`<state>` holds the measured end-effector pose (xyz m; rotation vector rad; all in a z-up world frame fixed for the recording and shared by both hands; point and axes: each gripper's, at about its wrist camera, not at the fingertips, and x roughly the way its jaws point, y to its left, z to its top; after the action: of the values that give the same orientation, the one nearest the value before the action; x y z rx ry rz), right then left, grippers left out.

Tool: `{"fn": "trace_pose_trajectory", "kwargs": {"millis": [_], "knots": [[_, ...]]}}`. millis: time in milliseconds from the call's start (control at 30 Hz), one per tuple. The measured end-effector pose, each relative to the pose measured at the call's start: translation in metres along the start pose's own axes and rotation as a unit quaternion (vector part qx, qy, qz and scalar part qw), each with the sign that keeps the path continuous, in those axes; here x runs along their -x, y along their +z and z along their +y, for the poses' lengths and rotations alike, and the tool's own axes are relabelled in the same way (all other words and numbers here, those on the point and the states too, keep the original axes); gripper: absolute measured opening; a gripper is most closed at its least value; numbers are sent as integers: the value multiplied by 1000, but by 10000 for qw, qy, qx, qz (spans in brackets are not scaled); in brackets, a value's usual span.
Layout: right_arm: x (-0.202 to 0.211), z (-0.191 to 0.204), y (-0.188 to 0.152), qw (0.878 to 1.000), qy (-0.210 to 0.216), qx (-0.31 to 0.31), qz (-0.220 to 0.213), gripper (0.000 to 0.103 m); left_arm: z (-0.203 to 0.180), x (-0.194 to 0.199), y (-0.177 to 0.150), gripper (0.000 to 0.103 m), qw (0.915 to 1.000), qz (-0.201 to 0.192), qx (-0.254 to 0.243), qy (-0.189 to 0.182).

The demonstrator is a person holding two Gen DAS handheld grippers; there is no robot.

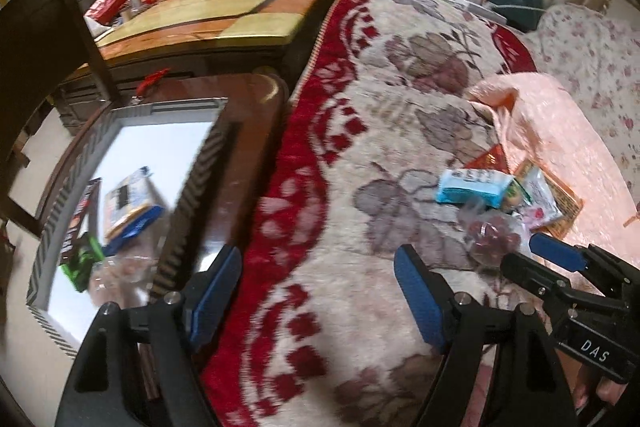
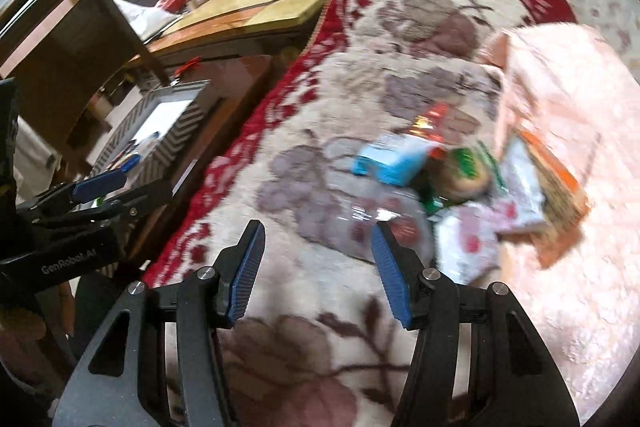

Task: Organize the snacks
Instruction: 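Move both tools back over the snack pile on the bed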

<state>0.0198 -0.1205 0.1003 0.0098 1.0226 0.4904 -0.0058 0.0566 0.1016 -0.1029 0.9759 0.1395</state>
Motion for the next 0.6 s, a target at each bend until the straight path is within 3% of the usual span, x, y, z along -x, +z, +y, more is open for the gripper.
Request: {"fn": "trace_pose_trajectory", "kwargs": {"millis": [600], "knots": [[9, -72, -24, 9978, -512, -415, 122, 55, -67, -37, 7, 81, 9947, 558, -249, -827]]}}
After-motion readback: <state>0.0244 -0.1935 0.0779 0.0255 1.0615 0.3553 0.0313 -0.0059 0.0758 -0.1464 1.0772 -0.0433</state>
